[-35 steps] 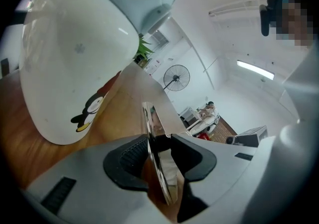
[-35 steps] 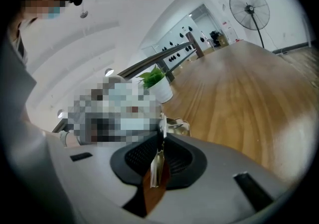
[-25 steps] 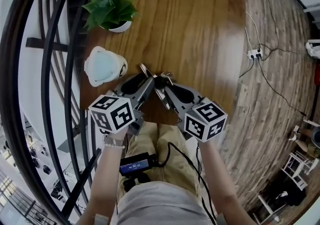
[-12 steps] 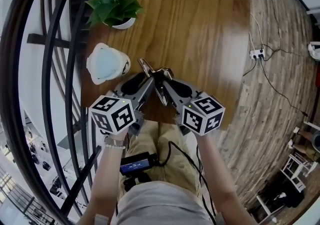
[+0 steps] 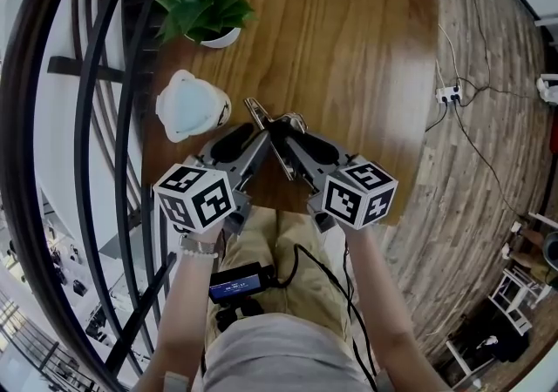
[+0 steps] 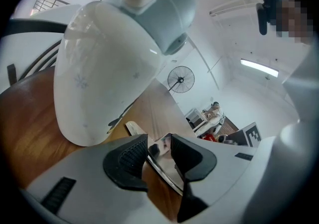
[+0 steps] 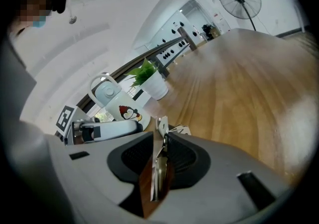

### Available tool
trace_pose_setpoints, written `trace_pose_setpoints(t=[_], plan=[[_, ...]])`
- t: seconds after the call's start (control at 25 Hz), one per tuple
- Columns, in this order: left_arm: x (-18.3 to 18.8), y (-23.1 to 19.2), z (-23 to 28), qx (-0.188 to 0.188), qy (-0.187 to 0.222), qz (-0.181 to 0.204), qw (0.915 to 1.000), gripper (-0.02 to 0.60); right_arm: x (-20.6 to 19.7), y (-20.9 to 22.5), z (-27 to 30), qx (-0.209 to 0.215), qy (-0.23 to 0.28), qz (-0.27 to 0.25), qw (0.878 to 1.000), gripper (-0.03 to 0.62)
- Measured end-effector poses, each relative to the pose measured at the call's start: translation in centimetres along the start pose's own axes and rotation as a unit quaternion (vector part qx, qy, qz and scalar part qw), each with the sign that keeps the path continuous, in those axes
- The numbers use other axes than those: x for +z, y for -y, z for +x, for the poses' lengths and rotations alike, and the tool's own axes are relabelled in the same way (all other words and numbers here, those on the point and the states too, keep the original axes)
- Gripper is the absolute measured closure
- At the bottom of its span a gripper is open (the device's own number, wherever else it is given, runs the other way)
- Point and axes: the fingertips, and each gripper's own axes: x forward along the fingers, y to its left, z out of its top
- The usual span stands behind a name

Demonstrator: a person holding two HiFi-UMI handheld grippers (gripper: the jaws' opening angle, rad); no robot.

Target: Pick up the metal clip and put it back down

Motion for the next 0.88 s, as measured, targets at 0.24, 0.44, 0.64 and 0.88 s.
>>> trace_pose_setpoints(t=[0.24, 0.44, 0.64, 0.88], plan=[[0.6, 0.4, -0.6, -0.004, 0.009, 0.006, 0.9999, 0.433, 0.8, -0.2, -0.8, 0.007, 0.021, 0.032, 0.999, 0.467], [1.0, 0.9, -1.2, -0.008, 0.012, 0.019, 0.9997, 0.433, 2.2, -0.1, -1.8, 0.002, 0.046, 0.027, 0.999, 0.467], [1.8, 2.6, -1.9, -0.018, 0.021, 0.058, 0.9979, 0.434, 3.5, -0.6, -3.3, -0.015, 0.067, -0.017, 0.997, 0.51], [4.1, 5.9, -3.7, -0.026, 0.049, 0.131, 0.9899, 0.473, 5.4, -2.5, -5.9, -0.045, 0.098, -0.098, 0.989, 0.591]])
